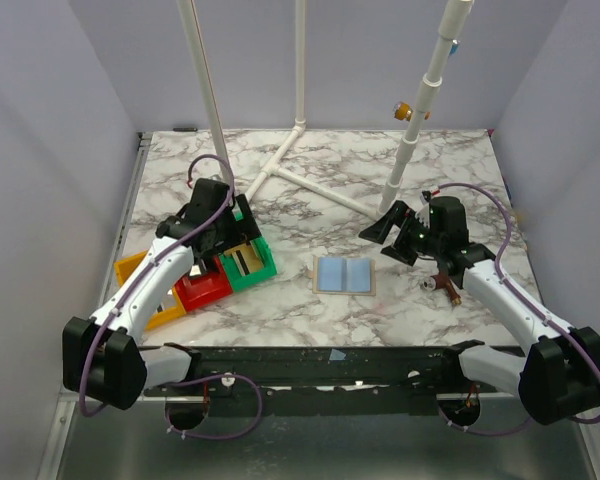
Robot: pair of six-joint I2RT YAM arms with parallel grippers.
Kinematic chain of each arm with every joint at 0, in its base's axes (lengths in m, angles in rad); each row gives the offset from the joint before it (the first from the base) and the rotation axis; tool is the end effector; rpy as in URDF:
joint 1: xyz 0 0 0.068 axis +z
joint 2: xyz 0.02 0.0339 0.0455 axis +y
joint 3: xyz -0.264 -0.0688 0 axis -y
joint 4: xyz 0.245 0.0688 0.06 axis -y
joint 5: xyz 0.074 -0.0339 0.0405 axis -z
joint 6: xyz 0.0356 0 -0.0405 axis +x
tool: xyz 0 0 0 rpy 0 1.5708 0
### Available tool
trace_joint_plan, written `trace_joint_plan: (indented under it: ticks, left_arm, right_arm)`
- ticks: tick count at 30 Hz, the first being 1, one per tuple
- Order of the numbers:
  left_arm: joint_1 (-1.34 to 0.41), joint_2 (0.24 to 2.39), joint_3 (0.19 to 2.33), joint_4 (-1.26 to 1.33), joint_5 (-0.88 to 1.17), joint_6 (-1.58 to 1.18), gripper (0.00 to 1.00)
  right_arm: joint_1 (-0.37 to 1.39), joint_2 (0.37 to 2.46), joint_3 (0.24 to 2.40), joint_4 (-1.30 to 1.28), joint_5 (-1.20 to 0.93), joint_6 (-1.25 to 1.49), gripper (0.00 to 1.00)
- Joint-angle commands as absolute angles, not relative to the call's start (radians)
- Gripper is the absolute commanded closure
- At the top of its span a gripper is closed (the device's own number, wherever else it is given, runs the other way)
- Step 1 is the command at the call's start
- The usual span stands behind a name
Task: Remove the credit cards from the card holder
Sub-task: Close the card holder at the center of the board.
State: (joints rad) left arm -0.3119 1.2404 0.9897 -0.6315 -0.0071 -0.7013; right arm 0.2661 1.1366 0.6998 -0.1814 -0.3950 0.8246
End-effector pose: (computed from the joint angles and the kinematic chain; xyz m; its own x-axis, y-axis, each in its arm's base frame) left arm 0.2439 -0.0784 0.2759 -0.7567 -0.4339 -0.4890 -0.2430 0.8811 -0.4058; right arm 0.2312 0.0772 0.2418 -0.7800 0.4899 -0.3894 0.0404 0.6605 0.7498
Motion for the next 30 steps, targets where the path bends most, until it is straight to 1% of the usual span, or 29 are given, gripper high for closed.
trace_joint_plan:
  ticks: [1, 8, 12, 14, 15, 18, 23, 28, 30]
  left_arm:
    - [-0.363, 1.212, 1.000, -0.646, -0.001, -0.687, 0.01]
    - [-0.513, 1.276, 1.063, -0.638, 0.000, -0.705, 0.02]
    - [-0.586, 1.354, 1.097, -0.609, 0.054, -0.719, 0.02]
    - [-0.618, 1.396, 1.113, -0.596, 0.073, -0.718, 0.05]
    - [-0.633, 1.422, 1.124, -0.592, 0.078, -0.716, 0.07]
    - [-0.667, 1.488, 1.152, -0.586, 0.089, -0.708, 0.18]
    - [-0.695, 1.578, 1.182, -0.580, 0.077, -0.690, 0.43]
    - [-0.709, 1.652, 1.209, -0.580, 0.059, -0.672, 0.53]
    - [-0.711, 1.673, 1.215, -0.573, 0.057, -0.667, 0.53]
  right_arm:
    - [0.260, 1.134, 0.674, -0.211, -0.343, 0.797, 0.00]
    - [0.261, 1.150, 0.643, -0.210, -0.324, 0.790, 0.00]
    - [0.262, 1.150, 0.623, -0.215, -0.298, 0.793, 0.00]
    - [0.263, 1.147, 0.614, -0.219, -0.286, 0.791, 0.00]
    - [0.263, 1.147, 0.607, -0.221, -0.280, 0.791, 0.00]
    - [0.262, 1.147, 0.592, -0.222, -0.273, 0.791, 0.00]
    - [0.264, 1.146, 0.569, -0.220, -0.253, 0.793, 0.01]
    - [0.264, 1.156, 0.552, -0.212, -0.233, 0.783, 0.03]
    - [0.267, 1.164, 0.543, -0.206, -0.231, 0.783, 0.05]
